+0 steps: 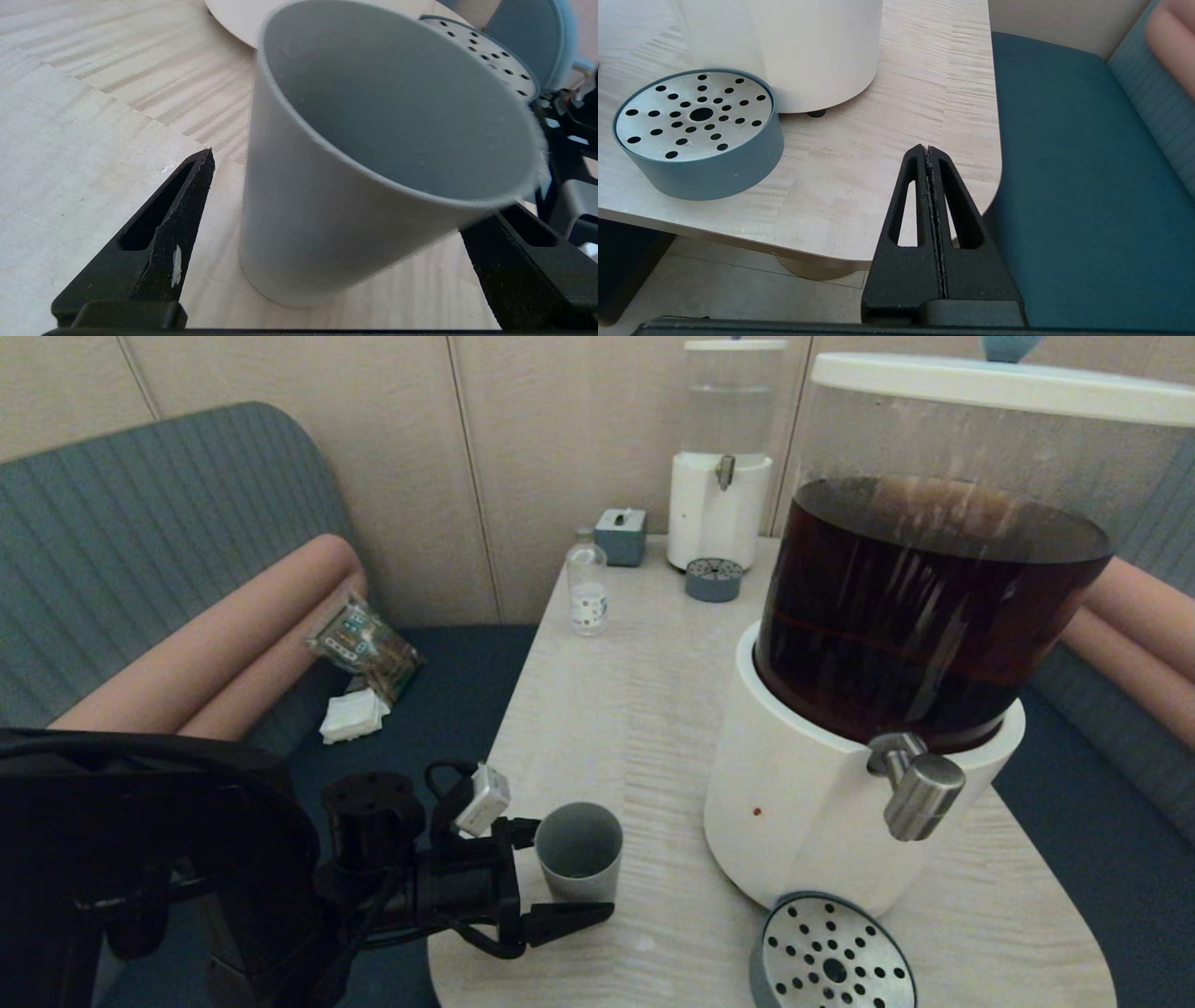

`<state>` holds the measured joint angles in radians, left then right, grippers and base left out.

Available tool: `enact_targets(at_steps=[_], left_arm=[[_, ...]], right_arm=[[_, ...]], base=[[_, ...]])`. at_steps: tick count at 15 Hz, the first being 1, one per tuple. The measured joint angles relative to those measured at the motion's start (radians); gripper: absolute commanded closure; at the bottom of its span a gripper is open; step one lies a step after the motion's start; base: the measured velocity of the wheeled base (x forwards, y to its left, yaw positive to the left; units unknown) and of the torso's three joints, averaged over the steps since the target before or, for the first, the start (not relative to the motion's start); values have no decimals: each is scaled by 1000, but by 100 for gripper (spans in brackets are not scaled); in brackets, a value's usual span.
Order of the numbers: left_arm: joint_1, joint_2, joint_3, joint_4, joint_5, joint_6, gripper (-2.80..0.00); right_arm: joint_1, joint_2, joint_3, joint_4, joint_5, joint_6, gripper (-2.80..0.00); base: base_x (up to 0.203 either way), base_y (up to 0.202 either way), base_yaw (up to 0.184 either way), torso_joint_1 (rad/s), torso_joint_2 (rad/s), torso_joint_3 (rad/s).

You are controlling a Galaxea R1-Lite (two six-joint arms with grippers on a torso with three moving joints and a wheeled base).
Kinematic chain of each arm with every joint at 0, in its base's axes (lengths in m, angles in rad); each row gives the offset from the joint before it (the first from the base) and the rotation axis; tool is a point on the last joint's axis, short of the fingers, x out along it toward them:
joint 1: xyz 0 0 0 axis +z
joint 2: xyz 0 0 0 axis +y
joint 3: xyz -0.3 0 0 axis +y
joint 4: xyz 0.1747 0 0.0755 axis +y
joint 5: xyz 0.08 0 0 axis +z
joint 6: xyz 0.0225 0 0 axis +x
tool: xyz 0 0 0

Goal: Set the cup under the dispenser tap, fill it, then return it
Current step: Pick up the cup

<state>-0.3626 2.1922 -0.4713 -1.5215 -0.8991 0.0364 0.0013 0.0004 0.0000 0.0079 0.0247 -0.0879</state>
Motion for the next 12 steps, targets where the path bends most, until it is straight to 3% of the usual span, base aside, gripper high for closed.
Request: enact_targets(at_steps=[2,3,12], left_arm=[[-1,7,-10,0,4,-3,-280],[-3,10,-14,0,6,-3,0],[-35,-38,30,0,8,-18,0]], right_arm=[[0,0,0,0,0,0,0],[0,0,0,0,0,0,0],[0,0,0,0,0,0,0]], base=[[0,0,0,0,0,0],[0,0,0,0,0,0],[0,0,0,0,0,0]])
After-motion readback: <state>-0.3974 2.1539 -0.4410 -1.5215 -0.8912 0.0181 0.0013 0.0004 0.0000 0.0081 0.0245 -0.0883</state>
